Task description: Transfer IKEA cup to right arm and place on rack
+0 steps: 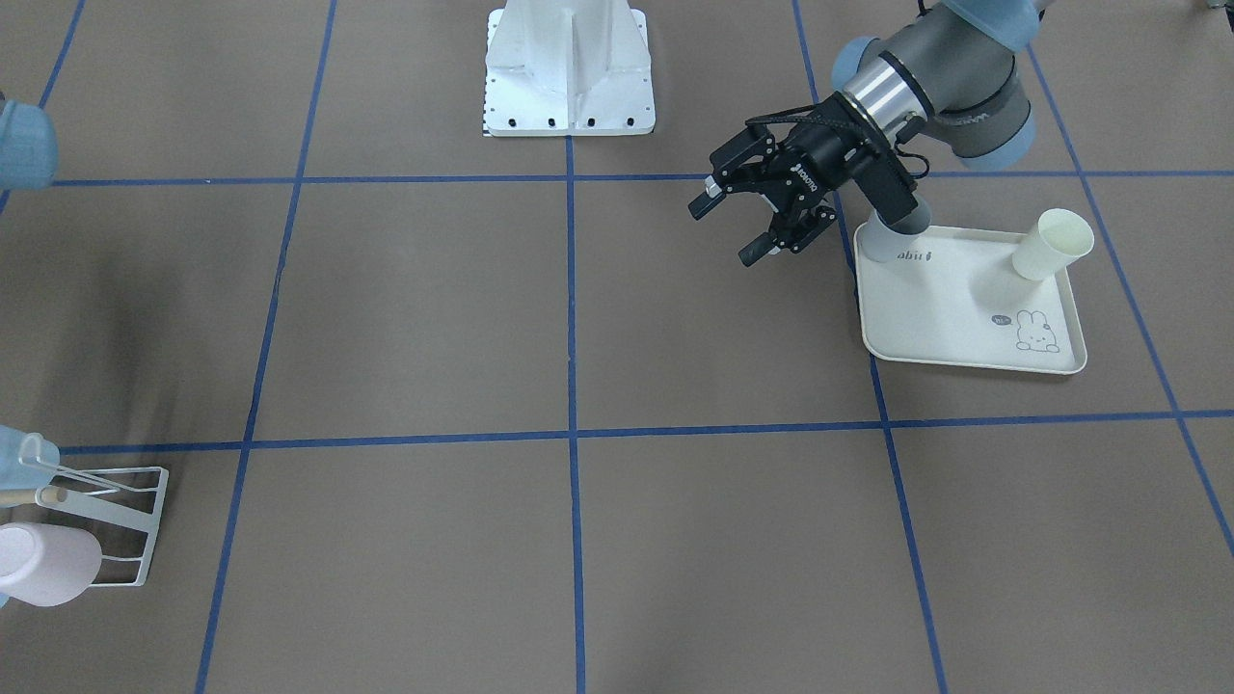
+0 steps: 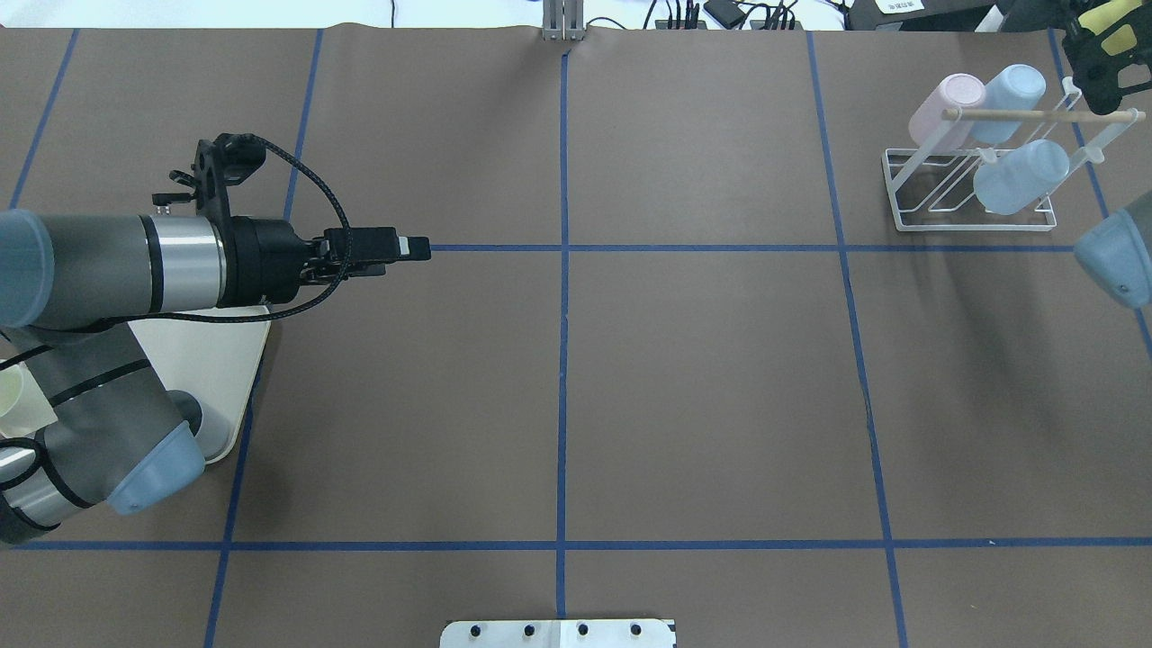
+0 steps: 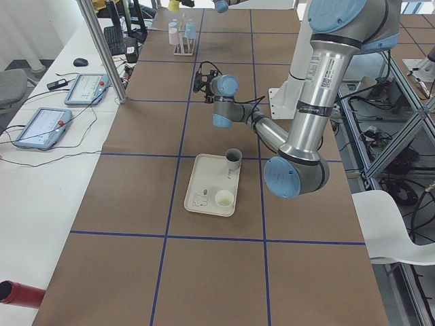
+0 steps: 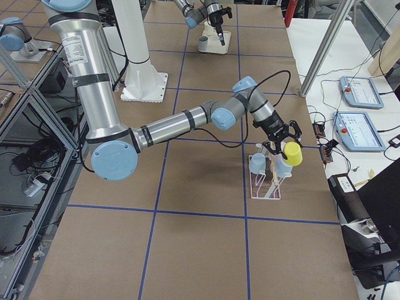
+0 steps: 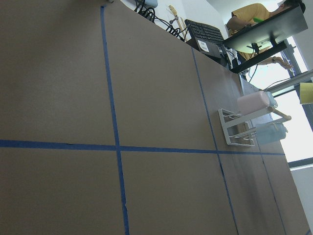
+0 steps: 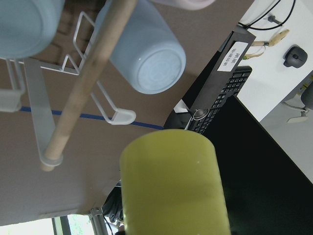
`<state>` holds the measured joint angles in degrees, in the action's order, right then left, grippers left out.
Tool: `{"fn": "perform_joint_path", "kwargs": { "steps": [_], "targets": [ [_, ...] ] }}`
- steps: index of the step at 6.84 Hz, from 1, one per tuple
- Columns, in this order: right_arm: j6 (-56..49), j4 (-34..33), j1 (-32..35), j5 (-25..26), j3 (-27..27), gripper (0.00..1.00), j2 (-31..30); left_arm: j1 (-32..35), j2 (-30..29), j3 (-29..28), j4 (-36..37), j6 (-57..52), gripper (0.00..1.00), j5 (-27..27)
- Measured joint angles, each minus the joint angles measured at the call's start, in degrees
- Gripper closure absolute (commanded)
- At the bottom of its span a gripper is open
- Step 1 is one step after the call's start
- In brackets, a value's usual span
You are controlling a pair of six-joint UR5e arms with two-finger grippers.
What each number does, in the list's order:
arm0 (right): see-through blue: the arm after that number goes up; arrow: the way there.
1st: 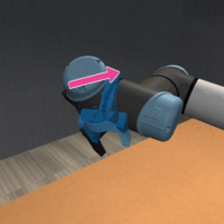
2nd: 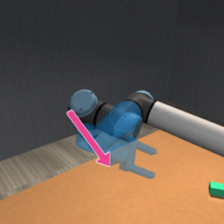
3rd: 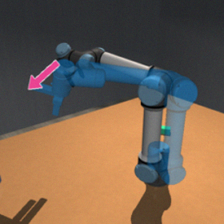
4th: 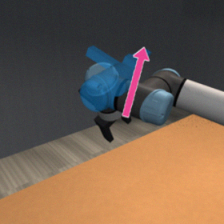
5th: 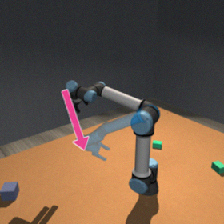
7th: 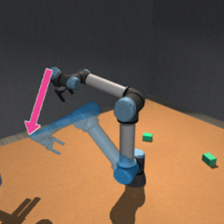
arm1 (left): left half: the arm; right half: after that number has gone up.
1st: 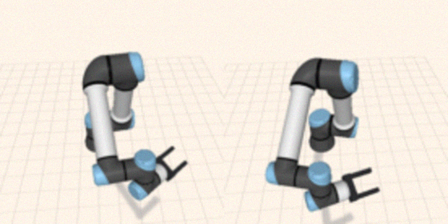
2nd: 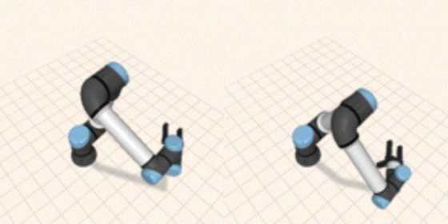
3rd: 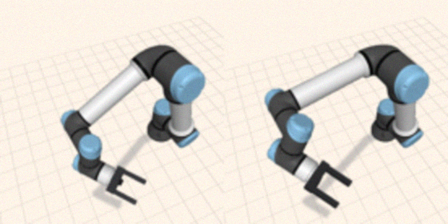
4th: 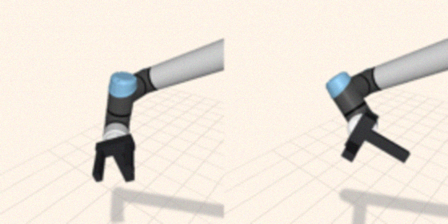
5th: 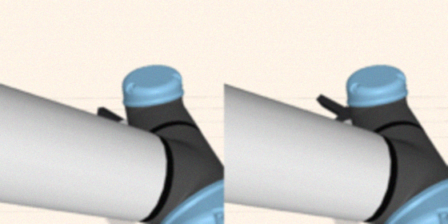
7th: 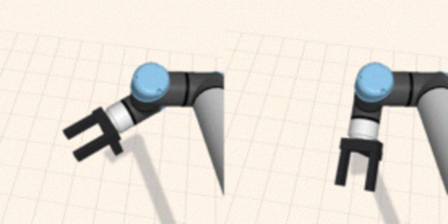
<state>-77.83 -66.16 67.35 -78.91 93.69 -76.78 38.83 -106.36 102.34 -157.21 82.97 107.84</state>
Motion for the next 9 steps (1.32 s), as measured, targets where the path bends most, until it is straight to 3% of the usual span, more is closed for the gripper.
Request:
{"fn": "perform_joint_path", "kwargs": {
  "steps": [3,9],
  "targets": [
    [-5.1,8.7,0.3,0.1,-6.1,1.00,-1.6,-0.2,0.2,0.0,0.0,0.0,0.00,-0.3],
    [-6.9,9.3,-0.8,0.6,-10.8,1.00,1.9,-0.4,0.2,-0.1,-0.1,0.0,0.00,-0.4]
  ]
}}
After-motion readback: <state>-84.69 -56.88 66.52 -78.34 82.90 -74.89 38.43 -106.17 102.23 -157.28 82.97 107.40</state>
